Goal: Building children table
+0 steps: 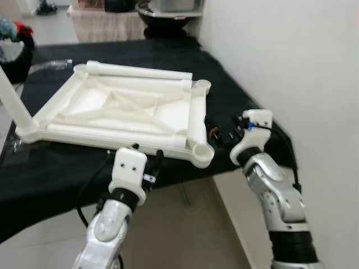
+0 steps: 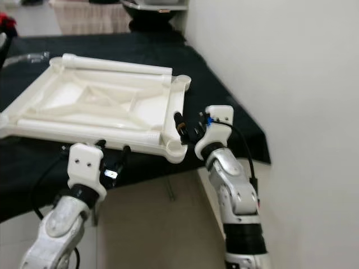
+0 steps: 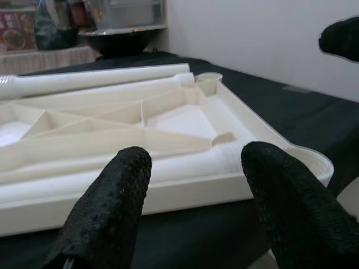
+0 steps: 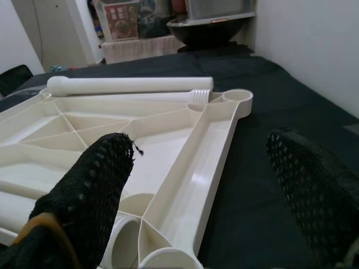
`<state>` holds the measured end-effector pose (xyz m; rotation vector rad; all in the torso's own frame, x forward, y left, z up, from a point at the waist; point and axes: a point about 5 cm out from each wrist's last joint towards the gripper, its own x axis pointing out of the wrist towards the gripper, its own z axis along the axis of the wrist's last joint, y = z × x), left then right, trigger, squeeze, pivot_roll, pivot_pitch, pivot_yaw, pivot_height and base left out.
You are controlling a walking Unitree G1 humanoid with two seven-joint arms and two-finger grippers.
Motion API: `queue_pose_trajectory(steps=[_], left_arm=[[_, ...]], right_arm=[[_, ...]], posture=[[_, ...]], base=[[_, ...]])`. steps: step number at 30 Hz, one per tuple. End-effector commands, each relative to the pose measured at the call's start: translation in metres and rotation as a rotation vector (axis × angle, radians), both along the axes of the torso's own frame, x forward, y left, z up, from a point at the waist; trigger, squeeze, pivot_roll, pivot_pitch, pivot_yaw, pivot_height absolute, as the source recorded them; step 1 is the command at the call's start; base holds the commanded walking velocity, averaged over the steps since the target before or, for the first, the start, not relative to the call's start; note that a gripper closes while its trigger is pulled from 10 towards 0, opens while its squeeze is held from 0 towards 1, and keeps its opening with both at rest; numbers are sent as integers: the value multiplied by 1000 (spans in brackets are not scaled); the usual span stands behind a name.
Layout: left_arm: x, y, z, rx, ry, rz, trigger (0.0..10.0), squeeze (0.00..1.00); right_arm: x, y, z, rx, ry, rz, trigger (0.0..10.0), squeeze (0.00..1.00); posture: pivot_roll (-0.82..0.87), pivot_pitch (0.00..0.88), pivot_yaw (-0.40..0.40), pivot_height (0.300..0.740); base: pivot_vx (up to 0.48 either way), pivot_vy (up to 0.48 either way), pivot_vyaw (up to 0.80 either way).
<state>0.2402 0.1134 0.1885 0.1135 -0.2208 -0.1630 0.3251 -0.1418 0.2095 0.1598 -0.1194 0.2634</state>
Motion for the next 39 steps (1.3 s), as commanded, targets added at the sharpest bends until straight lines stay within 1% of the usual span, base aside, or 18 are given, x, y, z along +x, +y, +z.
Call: queue_pose_trajectory(steps=[1,2,4,5,6,7,8,9,11,12,13,16,18,19,24,27,32,39], left_arm=[[-2,2,-7,1,35,6,10000,0],[-2,2,-7,1,35,6,10000,0],[-2,2,-8,-1,45,-3,10000,0],[-2,2,-8,-1,45,-3,10000,0],[-4,0,-10,-1,62,-24,10000,0],[-4,-2,-11,-5,70,-36,10000,0],[-4,-2,-11,-5,70,-36,10000,0],[-5,-3,-12,-8,81,-47,10000,0],[-7,-7,-15,-13,100,-79,10000,0],[-7,-7,-15,-13,100,-79,10000,0],[-8,-11,-17,-22,117,-107,10000,0],[-15,-21,-20,-43,152,-193,10000,0],[-18,-26,-21,-57,165,-225,10000,0],[-18,-26,-21,-57,165,-225,10000,0],[-25,-33,-20,-89,193,-300,10000,0],[-33,-37,-21,-91,209,-340,10000,0],[-35,-36,-21,-92,218,-340,10000,0],[-35,-36,-22,-90,225,-340,10000,0]], right_arm=[[0,6,-3,30,38,31,10000,0],[0,6,-3,30,38,31,10000,0],[8,3,-10,55,153,55,10000,0],[8,3,-10,55,153,55,10000,0],[18,2,-13,85,259,101,10000,0],[23,2,-13,113,308,120,10000,0],[23,2,-13,113,308,120,10000,0],[27,3,-14,129,356,135,10000,0],[35,3,-12,140,375,129,10000,0],[35,3,-12,140,375,129,10000,0],[41,3,-11,155,397,123,10000,0],[58,8,-12,256,489,113,10000,0],[63,12,-13,319,534,123,10000,0],[63,12,-13,319,534,123,10000,0],[68,15,-14,396,580,140,10000,0],[73,20,-12,482,628,175,10000,0],[76,24,-11,484,648,221,10000,0],[78,24,-8,470,636,225,10000,0]], posture=[[69,129,-117,740],[69,129,-117,740],[70,130,-116,740],[70,130,-116,740],[69,140,-117,740],[69,140,-117,740],[69,140,-117,740],[71,146,-118,740],[71,153,-120,740],[71,153,-120,740],[70,157,-117,740],[73,176,-122,740],[74,180,-123,740],[74,180,-123,740],[85,212,-127,740],[86,224,-129,740],[84,232,-133,740],[84,226,-133,740]], base=[[0,0,0],[0,0,0],[0,0,0],[0,0,0],[0,0,0],[0,0,0],[0,0,0],[0,0,0],[0,0,0],[0,0,0],[0,0,0],[0,0,0],[0,0,0],[0,0,0],[0,0,0],[0,0,0],[0,0,0],[0,0,0]])
